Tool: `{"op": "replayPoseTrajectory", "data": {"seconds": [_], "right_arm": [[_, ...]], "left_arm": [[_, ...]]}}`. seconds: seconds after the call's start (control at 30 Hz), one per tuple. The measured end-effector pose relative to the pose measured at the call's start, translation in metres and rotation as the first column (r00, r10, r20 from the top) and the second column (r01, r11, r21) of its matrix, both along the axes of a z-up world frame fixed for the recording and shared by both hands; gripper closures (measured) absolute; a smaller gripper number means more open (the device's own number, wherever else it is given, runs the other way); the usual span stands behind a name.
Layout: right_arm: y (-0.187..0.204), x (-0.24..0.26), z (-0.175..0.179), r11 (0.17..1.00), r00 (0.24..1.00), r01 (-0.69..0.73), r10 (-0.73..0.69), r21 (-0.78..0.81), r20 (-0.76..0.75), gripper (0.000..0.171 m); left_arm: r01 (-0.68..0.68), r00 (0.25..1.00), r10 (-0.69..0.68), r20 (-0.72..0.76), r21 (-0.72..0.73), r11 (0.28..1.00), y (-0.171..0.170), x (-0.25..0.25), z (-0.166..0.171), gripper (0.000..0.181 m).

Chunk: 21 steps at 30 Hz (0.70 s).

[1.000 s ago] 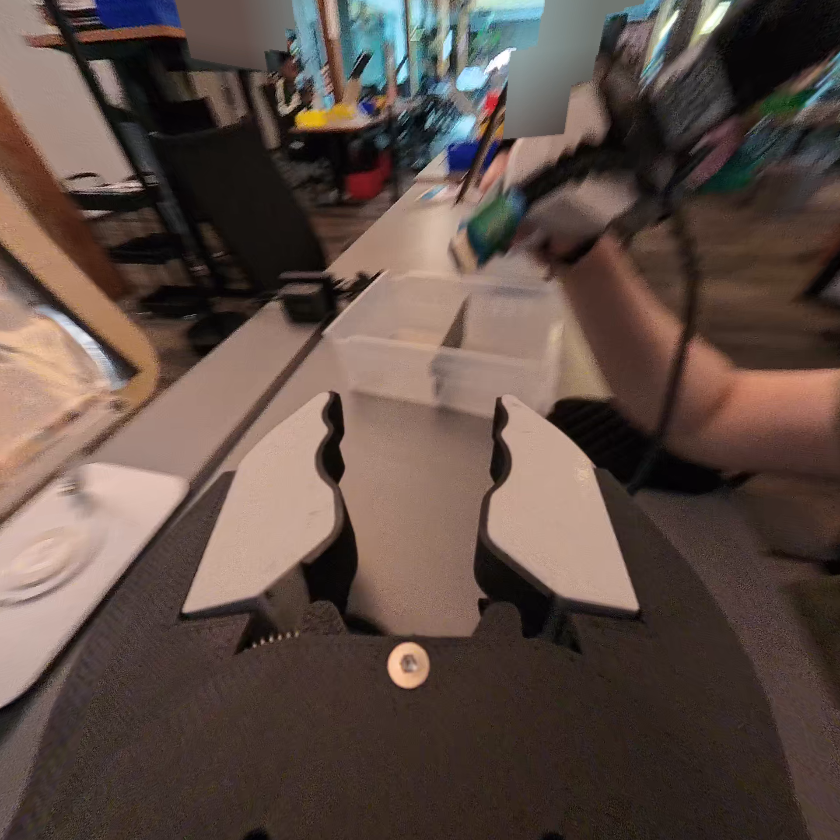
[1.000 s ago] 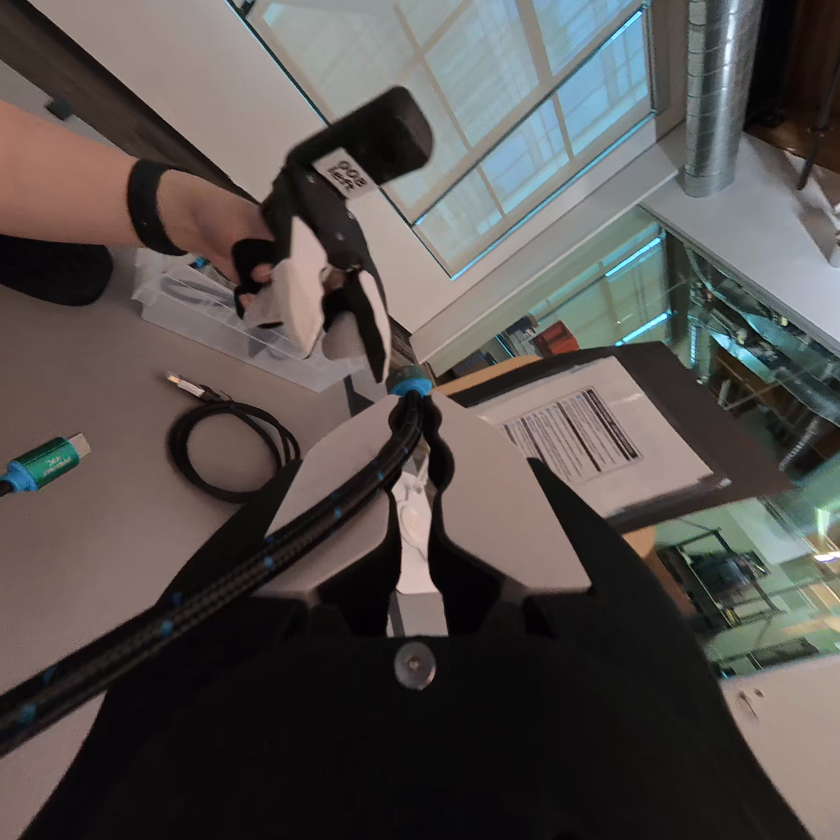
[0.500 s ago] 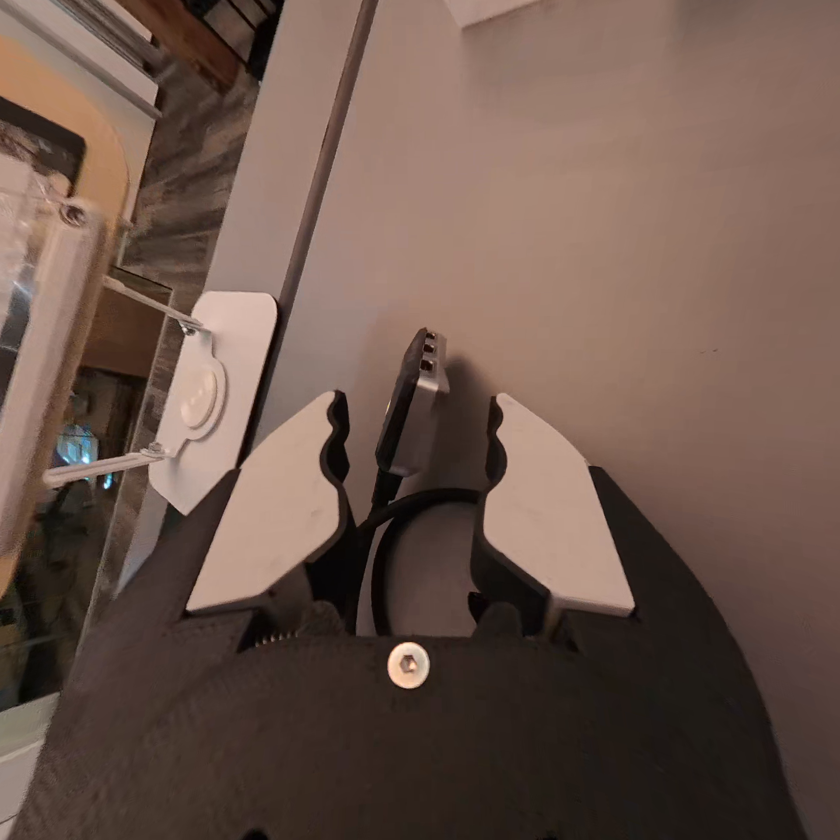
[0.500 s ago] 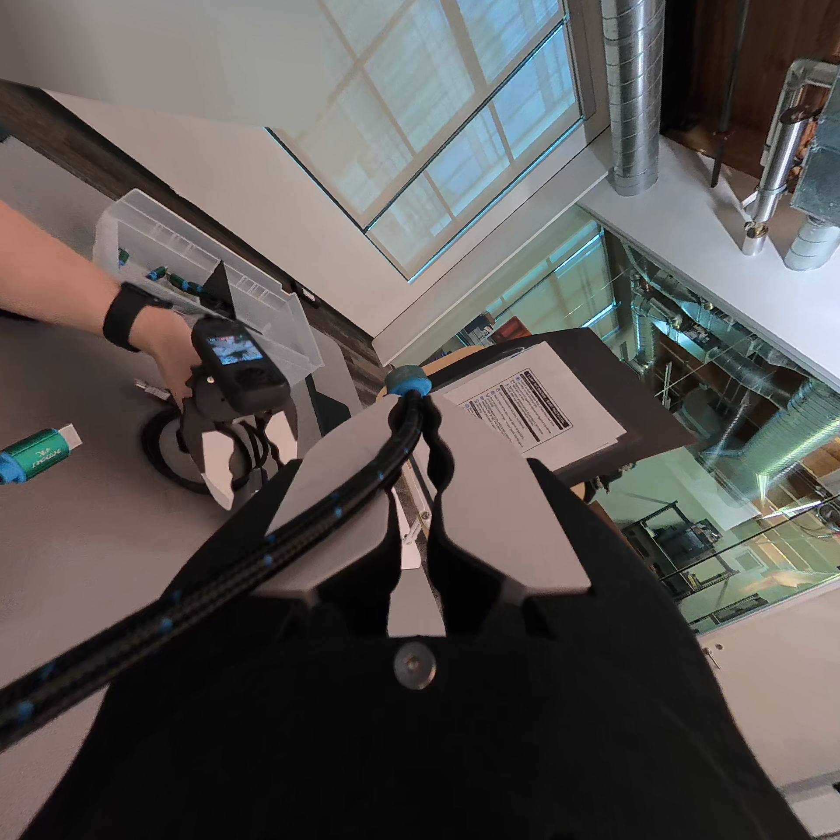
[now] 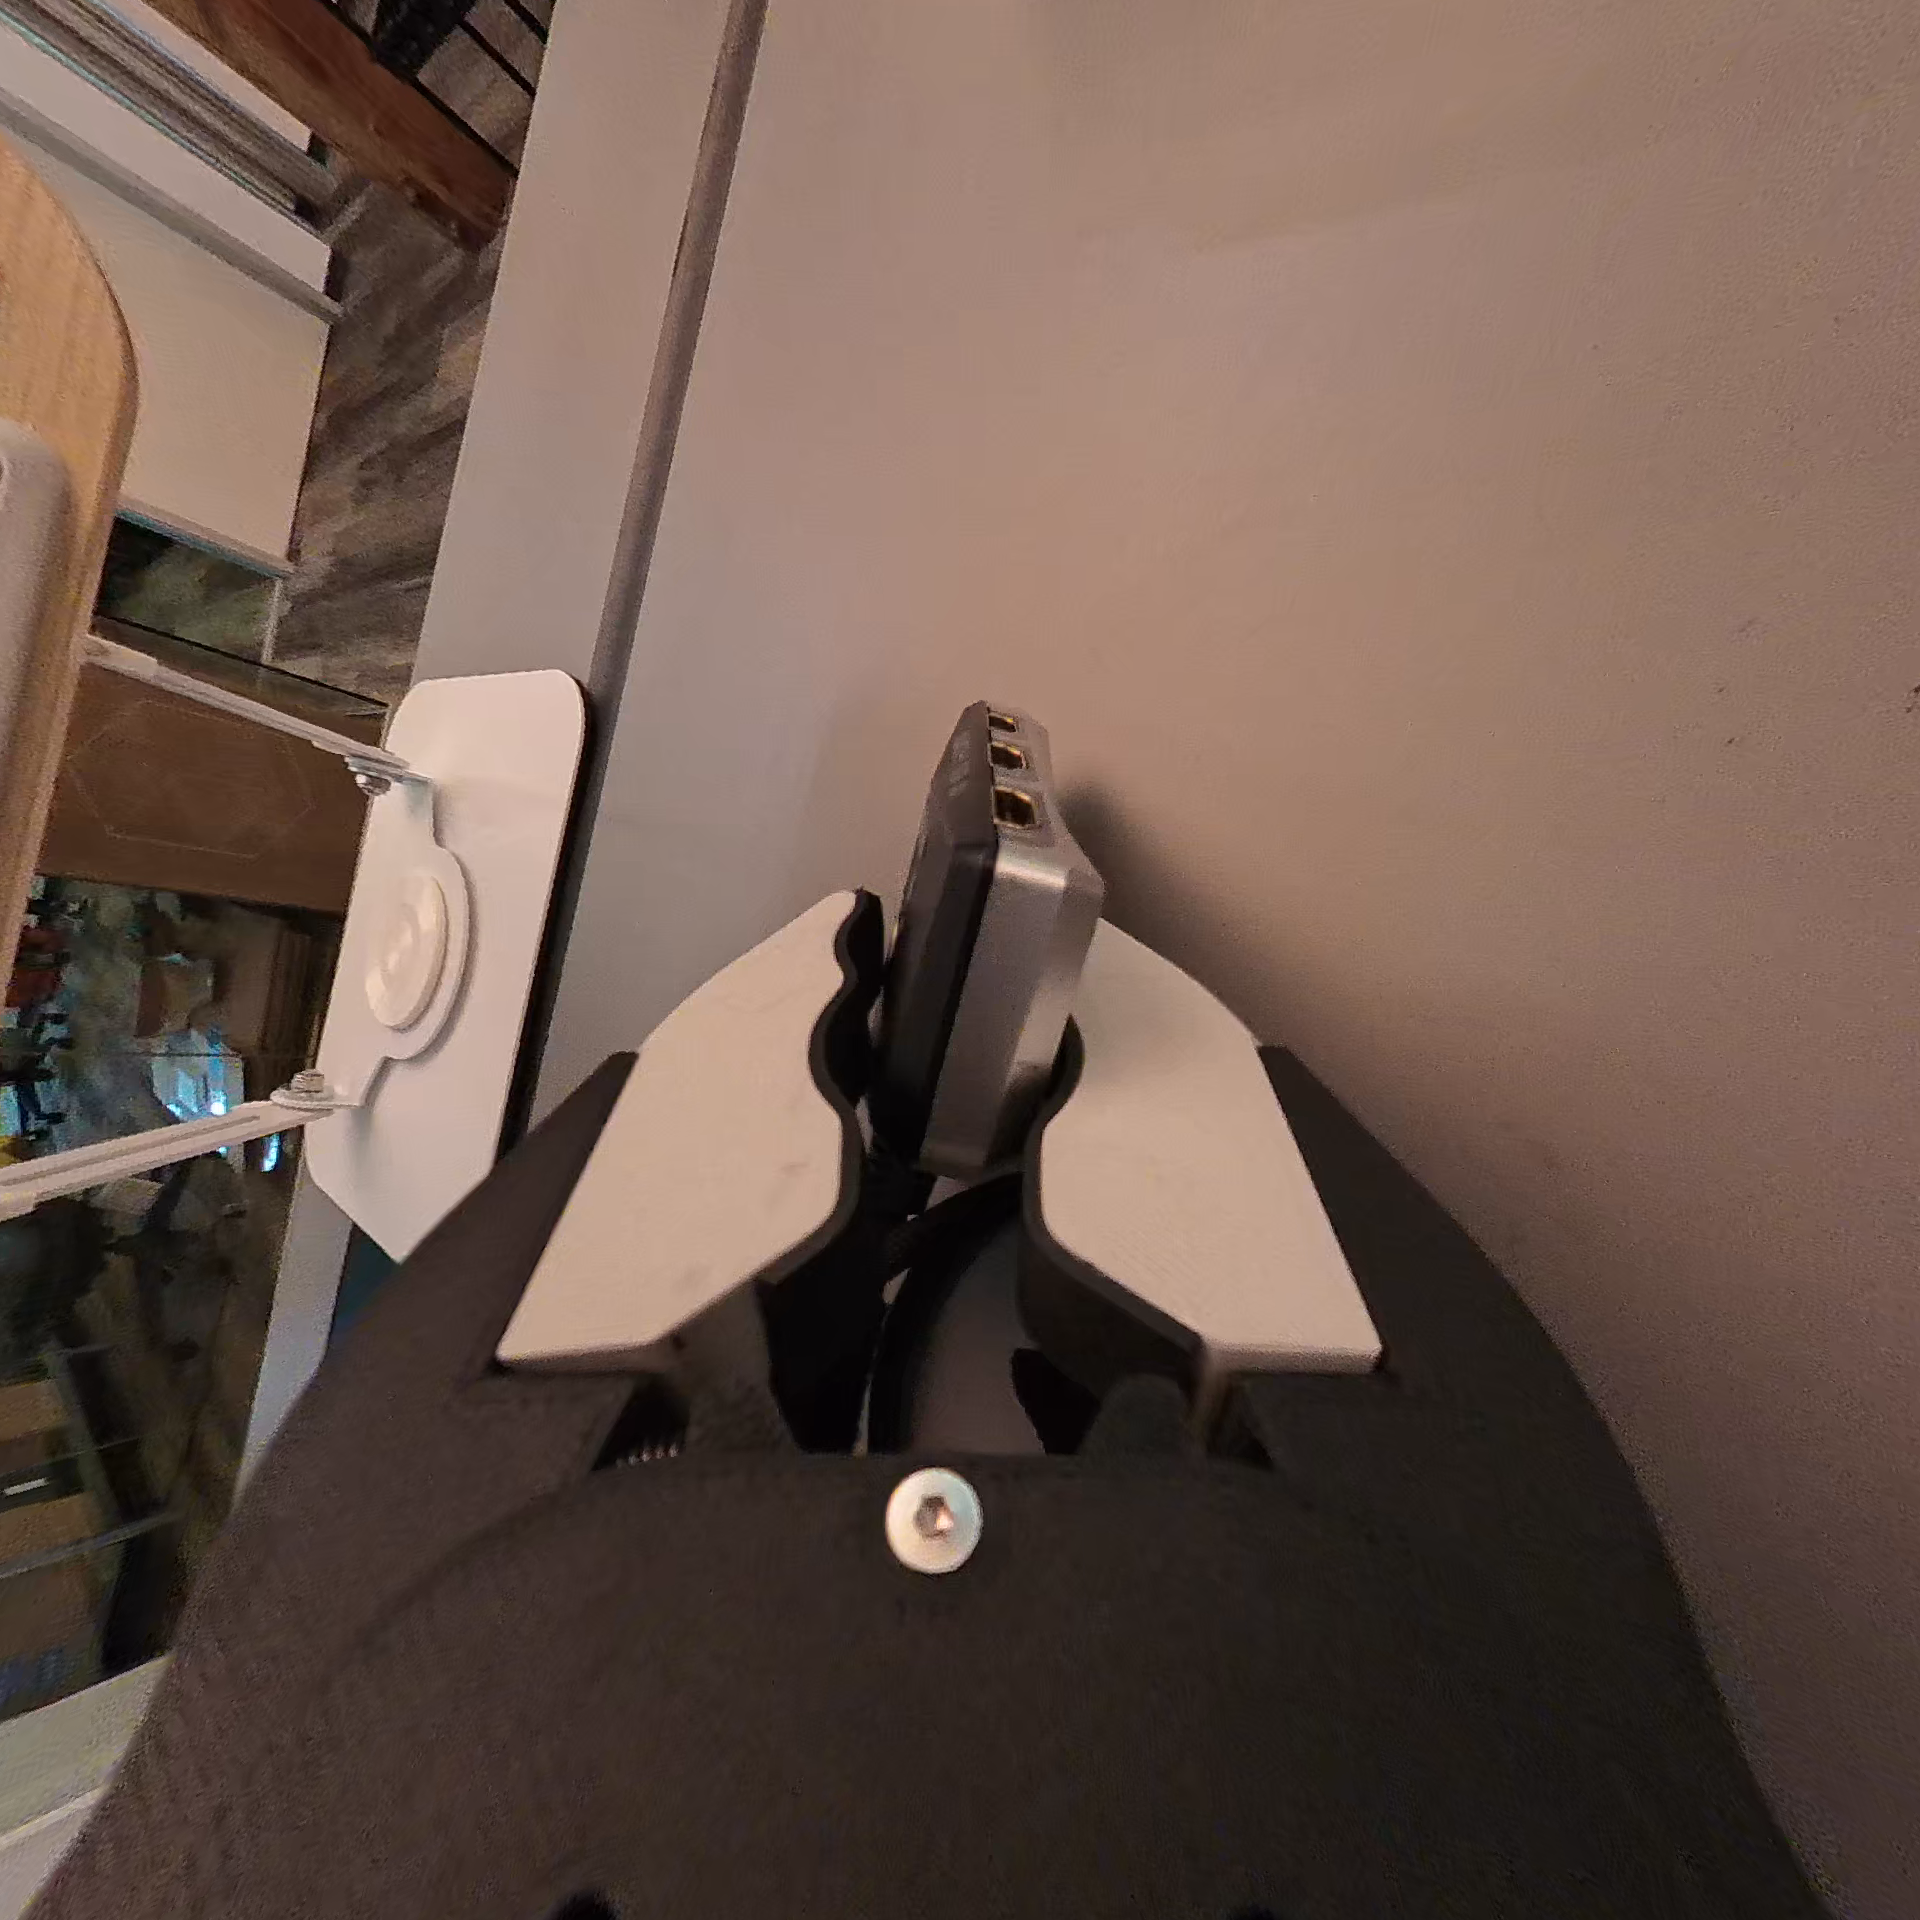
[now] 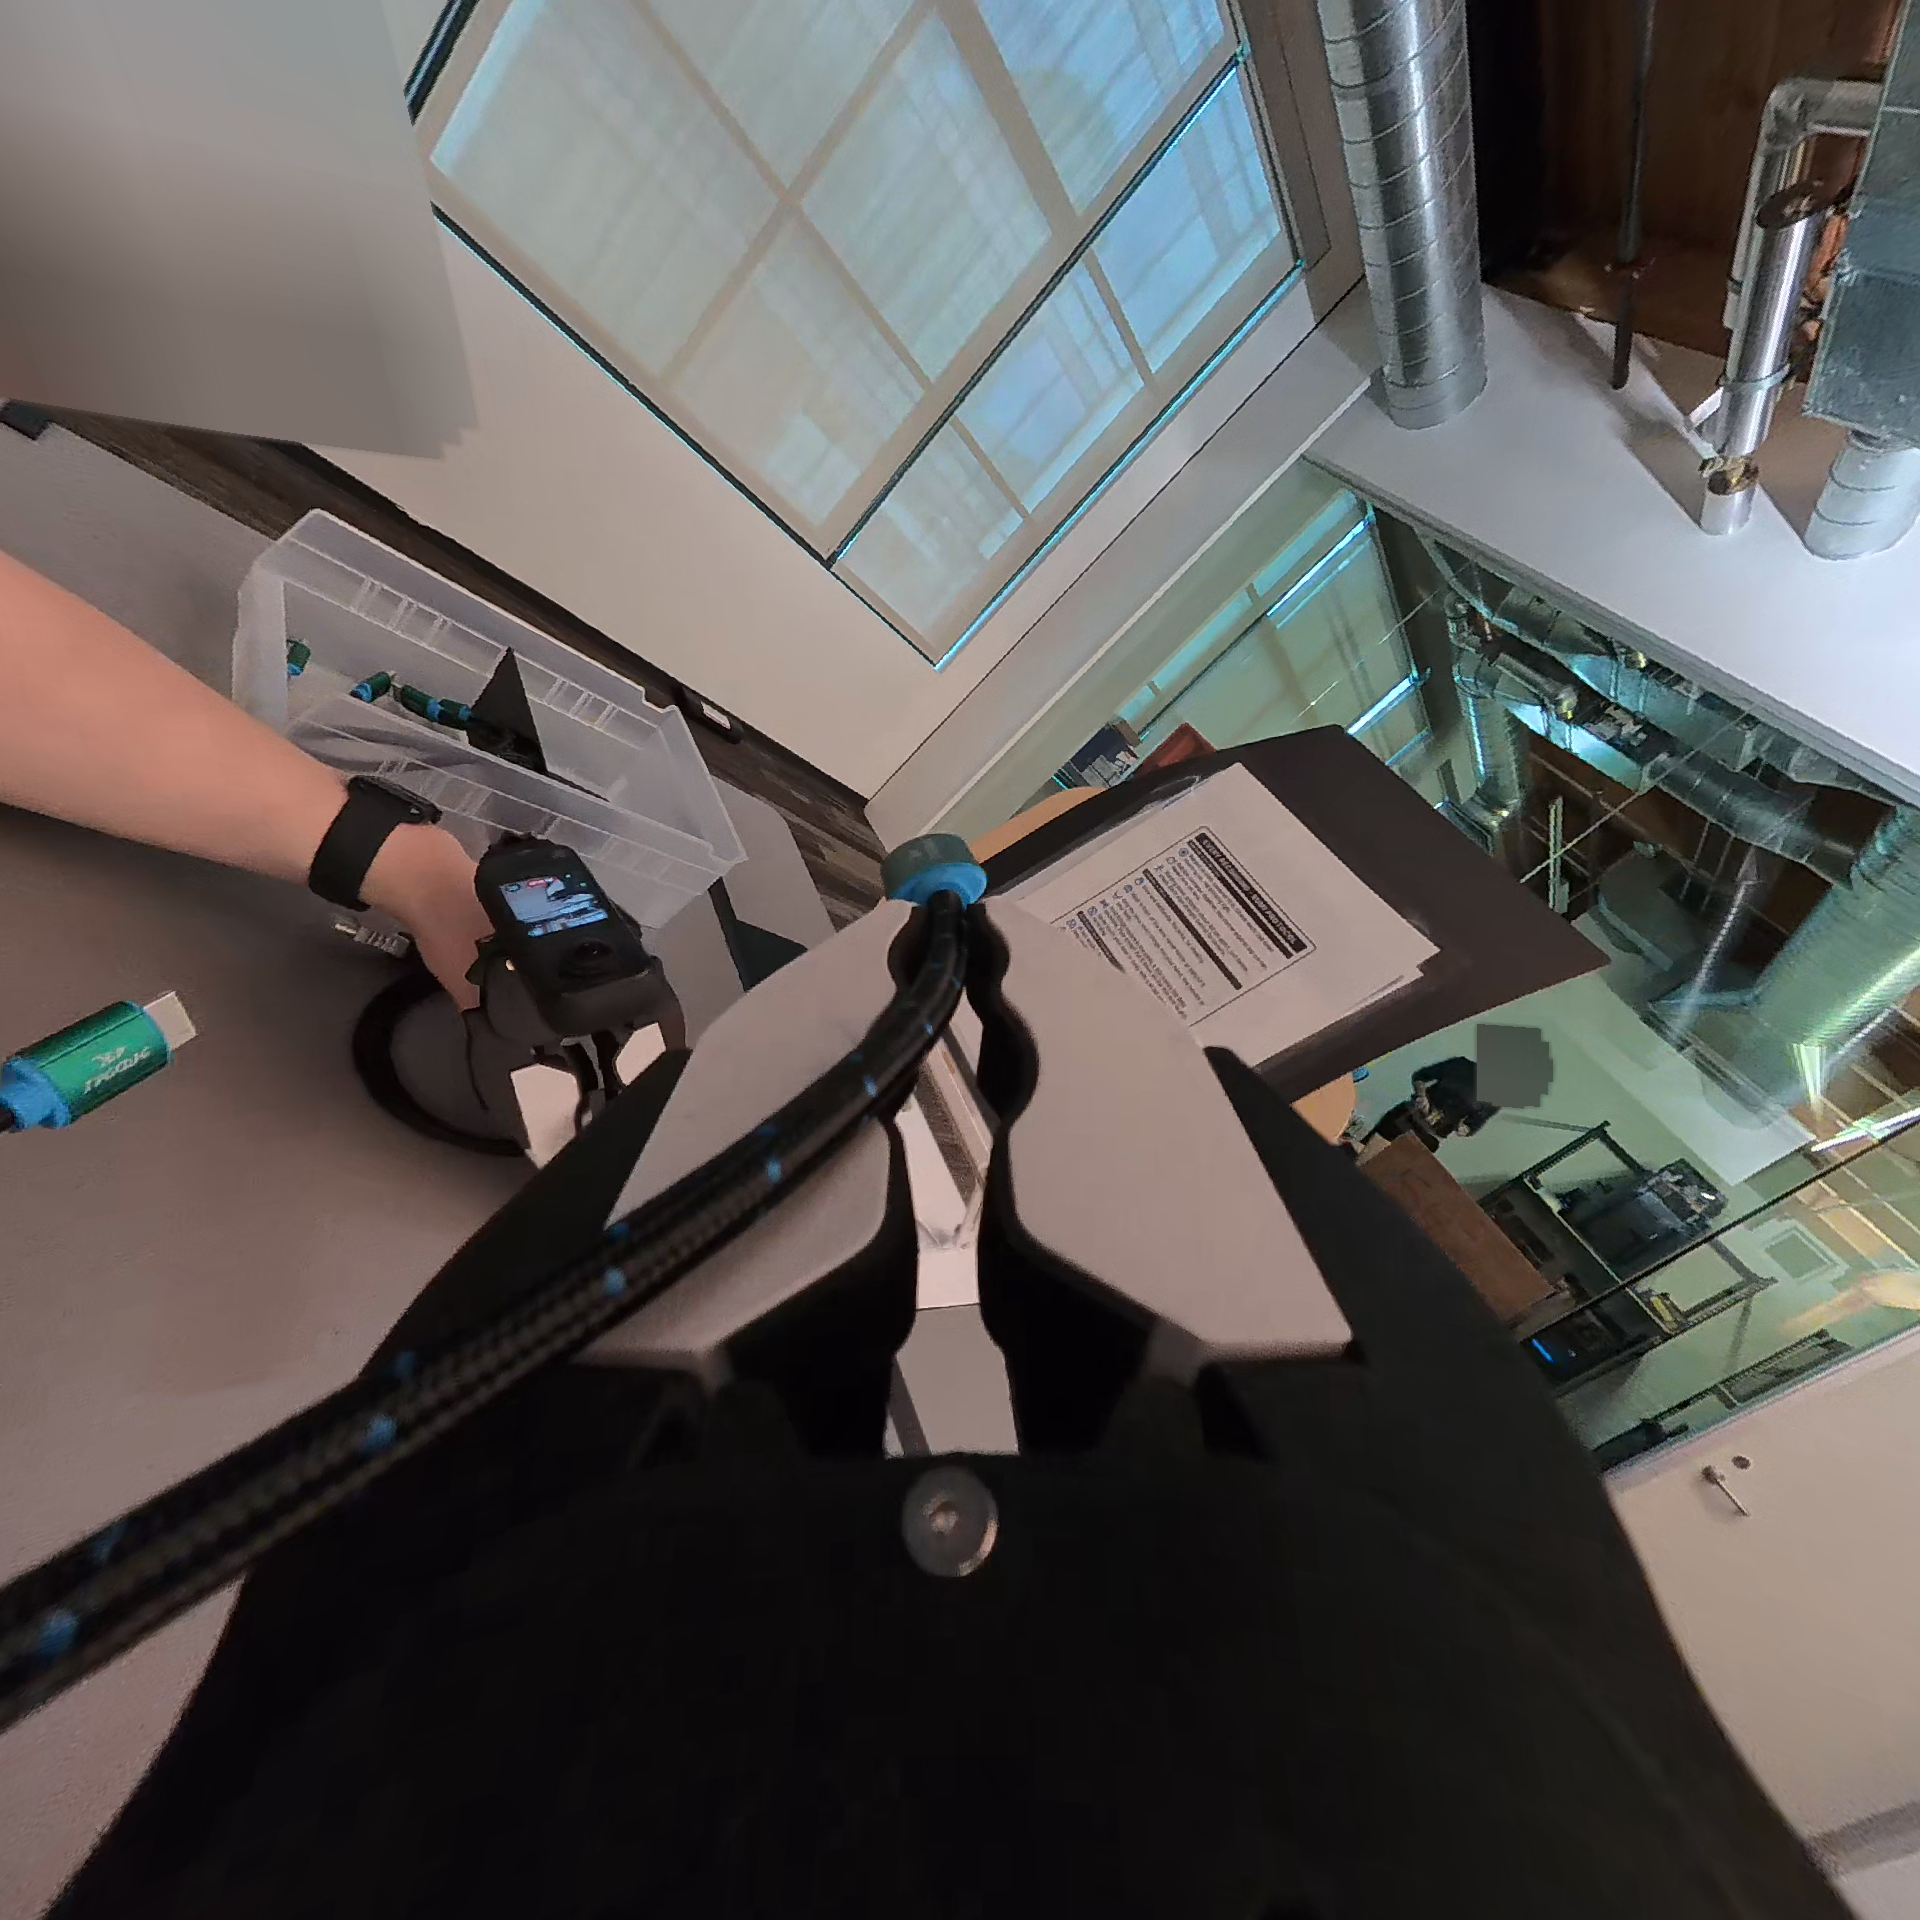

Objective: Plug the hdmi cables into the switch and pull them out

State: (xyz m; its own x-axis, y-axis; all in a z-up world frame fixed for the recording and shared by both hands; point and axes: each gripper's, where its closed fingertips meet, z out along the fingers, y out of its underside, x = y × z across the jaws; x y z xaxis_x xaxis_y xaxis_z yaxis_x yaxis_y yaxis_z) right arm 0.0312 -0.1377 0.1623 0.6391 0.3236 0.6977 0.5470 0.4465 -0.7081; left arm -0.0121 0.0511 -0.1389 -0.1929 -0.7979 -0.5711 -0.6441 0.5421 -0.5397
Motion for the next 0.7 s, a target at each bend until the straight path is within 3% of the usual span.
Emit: {"op": "replayPoseTrajectory", "data": {"seconds": [0.17, 0.43, 0.7], "right_arm": [[0.010, 0.006, -0.004, 0.999, 0.999, 0.024, -0.024, -0.024, -0.025, 0.163], [0.028, -0.002, -0.013, 0.998, 0.998, -0.006, 0.002, -0.064, -0.067, 0.164], [0.070, -0.040, -0.024, 0.986, 0.984, -0.046, 0.017, -0.160, -0.178, 0.164]], "left_arm": [[-0.028, 0.995, 0.016, 0.096, 0.130, 0.991, 0.004, 0.002, 0.026, 0.155], [-0.149, 0.880, -0.037, 0.474, 0.349, 0.925, -0.011, -0.019, 0.146, 0.158], [-0.293, 0.784, -0.157, 0.600, 0.581, 0.760, -0.036, -0.055, 0.227, 0.158]]}}
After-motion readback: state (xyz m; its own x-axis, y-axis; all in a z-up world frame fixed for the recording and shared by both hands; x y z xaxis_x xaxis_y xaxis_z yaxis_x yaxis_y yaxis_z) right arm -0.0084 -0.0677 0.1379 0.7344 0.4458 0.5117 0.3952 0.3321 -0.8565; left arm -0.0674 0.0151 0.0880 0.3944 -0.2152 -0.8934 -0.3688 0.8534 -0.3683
